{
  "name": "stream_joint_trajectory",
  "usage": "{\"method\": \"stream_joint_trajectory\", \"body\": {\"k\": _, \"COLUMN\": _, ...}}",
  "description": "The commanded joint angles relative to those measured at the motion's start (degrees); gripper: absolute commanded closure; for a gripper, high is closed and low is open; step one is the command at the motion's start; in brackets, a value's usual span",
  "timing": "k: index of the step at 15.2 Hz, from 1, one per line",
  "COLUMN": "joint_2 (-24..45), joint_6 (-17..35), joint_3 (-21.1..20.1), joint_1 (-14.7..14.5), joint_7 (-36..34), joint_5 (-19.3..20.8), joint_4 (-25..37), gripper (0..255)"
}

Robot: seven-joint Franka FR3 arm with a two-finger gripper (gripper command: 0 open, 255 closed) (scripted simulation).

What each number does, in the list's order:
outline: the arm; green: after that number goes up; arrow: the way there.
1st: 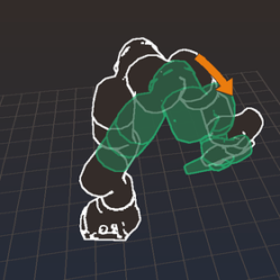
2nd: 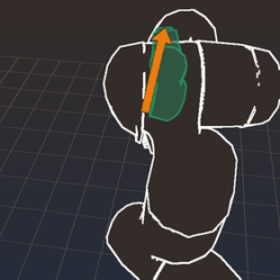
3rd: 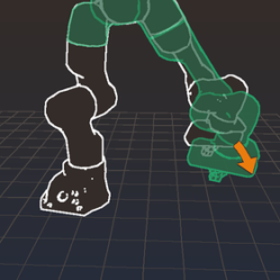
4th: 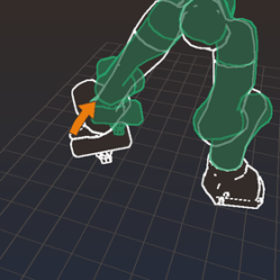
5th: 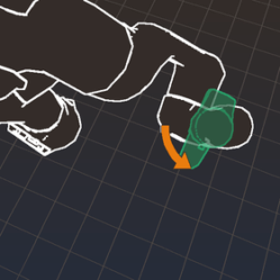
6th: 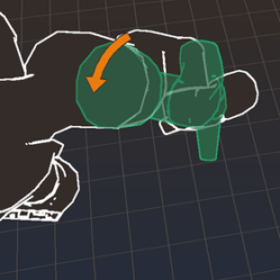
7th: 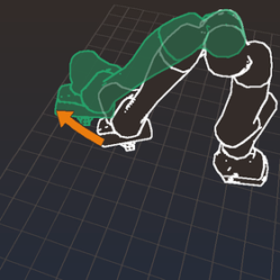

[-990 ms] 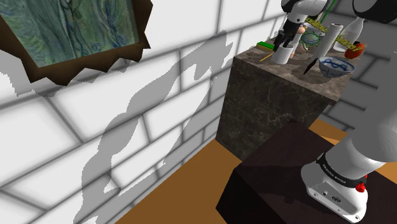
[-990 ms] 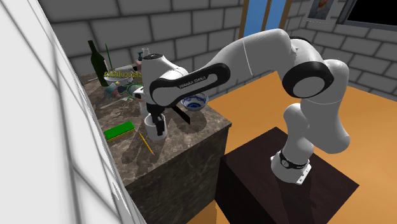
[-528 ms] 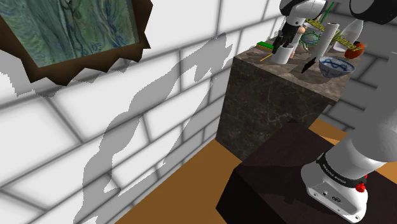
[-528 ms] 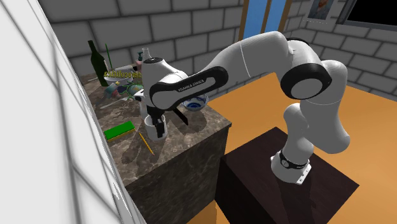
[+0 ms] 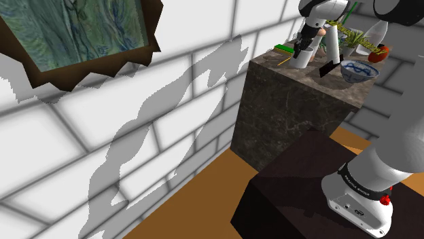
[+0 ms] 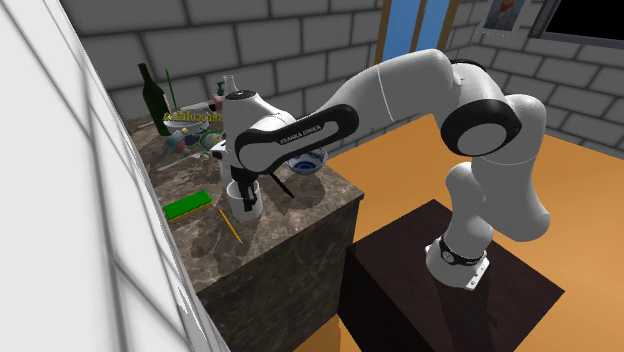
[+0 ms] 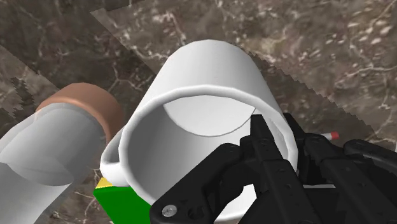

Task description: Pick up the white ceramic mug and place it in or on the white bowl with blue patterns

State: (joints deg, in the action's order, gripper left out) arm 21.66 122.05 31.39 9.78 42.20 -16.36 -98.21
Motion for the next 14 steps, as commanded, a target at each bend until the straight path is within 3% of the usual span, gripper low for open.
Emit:
{"method": "stream_joint_trajectory", "body": {"k": 1, "joint_2": 0.01, "joint_6": 0.02, "joint_3": 0.00, "joint_1": 0.00, "joint_7": 0.00, "joint_5": 0.00, "joint_4": 0.00, "gripper": 255}}
{"method": "stream_joint_trajectory", "body": {"k": 14, "joint_2": -2.22, "joint_6": -6.63, "joint_3": 0.84, "joint_1": -0.24, "joint_7": -1.50, "joint_5": 1.88, "joint_4": 4.83, "gripper": 255}}
